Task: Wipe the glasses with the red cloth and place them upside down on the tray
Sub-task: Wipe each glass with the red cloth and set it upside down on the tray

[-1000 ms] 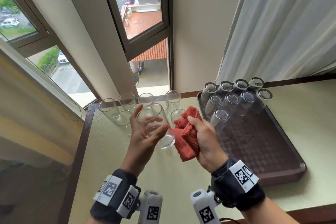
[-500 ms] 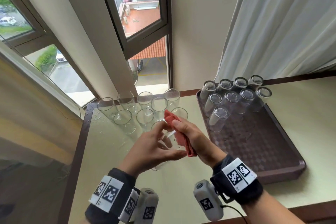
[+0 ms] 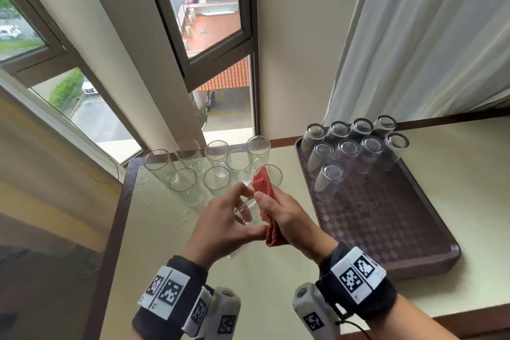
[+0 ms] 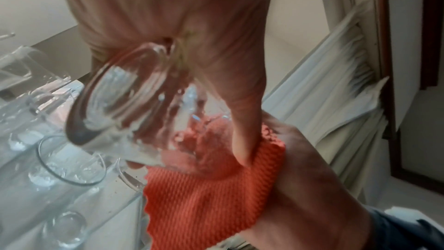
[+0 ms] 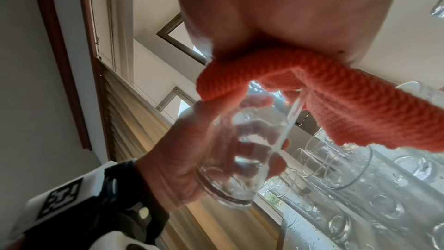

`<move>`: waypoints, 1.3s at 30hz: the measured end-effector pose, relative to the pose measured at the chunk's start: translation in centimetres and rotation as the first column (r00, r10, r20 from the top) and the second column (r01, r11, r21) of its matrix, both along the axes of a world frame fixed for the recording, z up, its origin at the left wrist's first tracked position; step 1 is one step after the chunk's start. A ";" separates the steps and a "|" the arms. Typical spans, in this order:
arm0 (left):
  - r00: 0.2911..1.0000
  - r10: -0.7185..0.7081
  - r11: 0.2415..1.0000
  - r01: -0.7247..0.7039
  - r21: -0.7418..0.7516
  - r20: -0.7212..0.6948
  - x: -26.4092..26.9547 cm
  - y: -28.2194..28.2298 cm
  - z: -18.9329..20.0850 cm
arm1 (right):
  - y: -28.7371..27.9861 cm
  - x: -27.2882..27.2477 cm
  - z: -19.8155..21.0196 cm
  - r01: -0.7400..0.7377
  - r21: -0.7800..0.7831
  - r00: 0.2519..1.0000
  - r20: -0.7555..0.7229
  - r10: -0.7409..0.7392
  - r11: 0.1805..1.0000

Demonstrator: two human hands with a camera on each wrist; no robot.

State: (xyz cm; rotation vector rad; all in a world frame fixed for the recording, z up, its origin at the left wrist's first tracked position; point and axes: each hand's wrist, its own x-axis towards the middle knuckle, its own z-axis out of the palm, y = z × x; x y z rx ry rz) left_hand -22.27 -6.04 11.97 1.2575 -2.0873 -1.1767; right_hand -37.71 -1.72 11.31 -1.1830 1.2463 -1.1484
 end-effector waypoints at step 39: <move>0.929 0.274 0.942 -0.206 0.267 -0.250 3.9 3.0 -1.4 | 4.9 0.3 -14.7 -0.029 0.456 0.151 -0.878 0.455 0.890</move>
